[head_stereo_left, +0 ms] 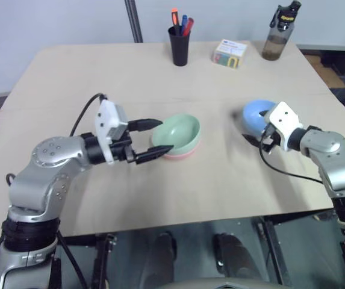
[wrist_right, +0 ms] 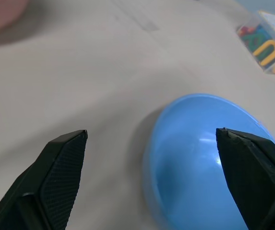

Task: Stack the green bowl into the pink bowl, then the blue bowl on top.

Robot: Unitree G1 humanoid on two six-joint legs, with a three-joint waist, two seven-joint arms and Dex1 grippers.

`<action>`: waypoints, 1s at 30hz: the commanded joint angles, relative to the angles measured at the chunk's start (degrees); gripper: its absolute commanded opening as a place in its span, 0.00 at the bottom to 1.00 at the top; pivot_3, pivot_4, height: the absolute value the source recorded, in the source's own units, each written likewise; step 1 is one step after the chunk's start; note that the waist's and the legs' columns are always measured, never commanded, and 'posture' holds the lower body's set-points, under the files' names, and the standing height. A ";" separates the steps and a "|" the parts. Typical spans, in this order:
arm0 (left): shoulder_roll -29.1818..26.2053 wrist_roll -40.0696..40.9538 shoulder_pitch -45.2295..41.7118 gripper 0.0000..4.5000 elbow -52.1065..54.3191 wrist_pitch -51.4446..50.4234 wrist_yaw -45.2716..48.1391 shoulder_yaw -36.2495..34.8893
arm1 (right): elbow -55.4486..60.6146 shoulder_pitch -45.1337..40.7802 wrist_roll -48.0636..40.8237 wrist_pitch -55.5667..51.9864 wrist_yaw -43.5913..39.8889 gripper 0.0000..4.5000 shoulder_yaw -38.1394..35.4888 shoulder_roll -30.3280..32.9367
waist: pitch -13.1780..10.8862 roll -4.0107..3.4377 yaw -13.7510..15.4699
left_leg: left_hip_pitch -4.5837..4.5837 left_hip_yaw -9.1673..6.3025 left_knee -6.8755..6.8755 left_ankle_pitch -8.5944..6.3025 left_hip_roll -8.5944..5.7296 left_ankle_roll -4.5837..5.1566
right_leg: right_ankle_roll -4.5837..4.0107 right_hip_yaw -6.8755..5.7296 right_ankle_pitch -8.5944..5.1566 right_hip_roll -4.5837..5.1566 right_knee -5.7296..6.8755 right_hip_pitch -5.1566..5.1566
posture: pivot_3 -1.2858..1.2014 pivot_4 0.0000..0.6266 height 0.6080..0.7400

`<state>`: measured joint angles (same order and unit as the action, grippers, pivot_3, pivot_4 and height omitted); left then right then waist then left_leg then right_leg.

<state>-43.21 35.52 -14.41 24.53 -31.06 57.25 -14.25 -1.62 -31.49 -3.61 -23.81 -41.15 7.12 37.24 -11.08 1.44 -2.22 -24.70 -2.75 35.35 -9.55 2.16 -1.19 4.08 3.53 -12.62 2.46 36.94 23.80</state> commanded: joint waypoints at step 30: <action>0.73 2.48 18.82 1.00 12.70 4.63 -10.67 -10.31 | -0.82 -17.39 -3.46 7.77 -13.09 0.04 14.68 -18.27 | 0.02 0.00 -0.02 | 0.09 0.00 -0.01 0.00 0.11 -0.02 | -0.29 0.05 -0.06 -0.12 0.04 0.01 | 0.52 0.24 1.00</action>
<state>-42.36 37.75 3.83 34.54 -27.86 47.11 -22.48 1.02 -46.39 -9.72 -19.89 -55.45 21.55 19.48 -11.07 1.44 -2.24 -24.63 -2.75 35.34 -9.54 2.27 -1.22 3.78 3.58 -12.68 2.35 36.98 23.81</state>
